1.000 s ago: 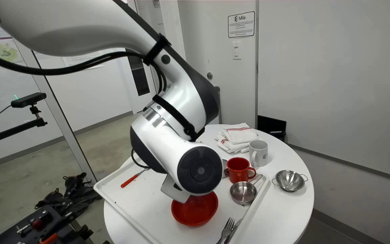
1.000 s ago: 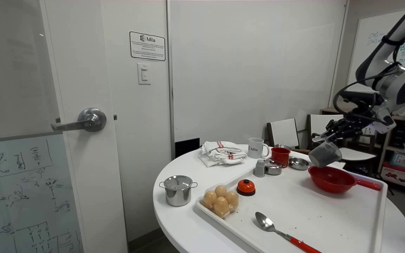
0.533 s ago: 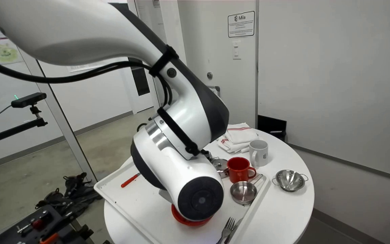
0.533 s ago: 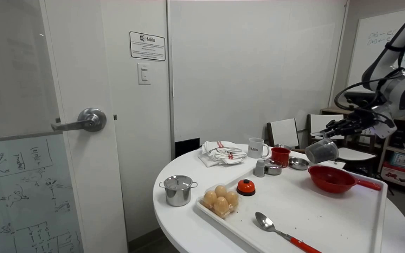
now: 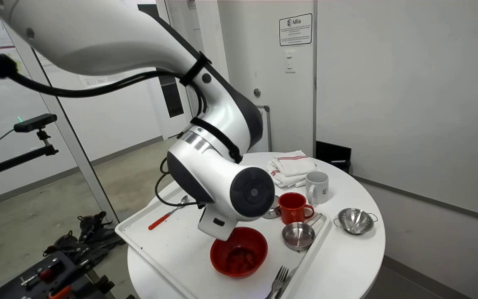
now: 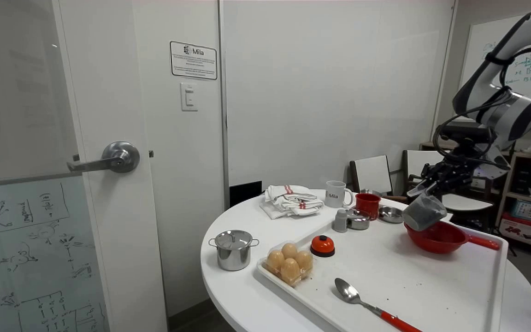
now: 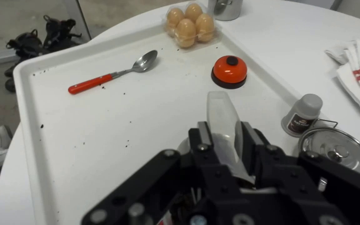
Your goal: Pick up the cup from the table, pour some of its contents in the orange bowl, and place the cup back on the table.
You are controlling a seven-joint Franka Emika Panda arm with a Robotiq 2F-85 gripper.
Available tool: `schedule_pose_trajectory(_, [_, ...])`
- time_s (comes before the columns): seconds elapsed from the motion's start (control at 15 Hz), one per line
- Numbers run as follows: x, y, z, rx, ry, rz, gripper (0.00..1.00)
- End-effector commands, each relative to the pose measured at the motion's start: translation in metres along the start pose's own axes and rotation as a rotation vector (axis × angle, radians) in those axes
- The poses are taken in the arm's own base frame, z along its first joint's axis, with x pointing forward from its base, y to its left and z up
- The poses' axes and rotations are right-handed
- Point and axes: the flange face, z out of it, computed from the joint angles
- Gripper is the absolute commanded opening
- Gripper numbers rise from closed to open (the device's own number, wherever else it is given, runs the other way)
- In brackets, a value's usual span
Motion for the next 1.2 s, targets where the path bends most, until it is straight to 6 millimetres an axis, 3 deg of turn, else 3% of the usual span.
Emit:
schedule_pose_trajectory(0.0, [-0.034,-0.002,0.005,-0.046,0.135,-0.093,0.07])
schedule_pose_trajectory(0.4, [-0.102,0.004,0.008,-0.088,0.391,-0.328,0.07])
schedule_pose_trajectory(0.53, [-0.127,0.010,0.024,-0.133,0.487,-0.406,0.07])
schedule_pose_trajectory(0.87, [-0.169,0.037,0.096,-0.341,0.636,-0.530,0.07])
schedule_pose_trajectory(1.13, [-0.173,0.052,0.153,-0.372,0.754,-0.587,0.07])
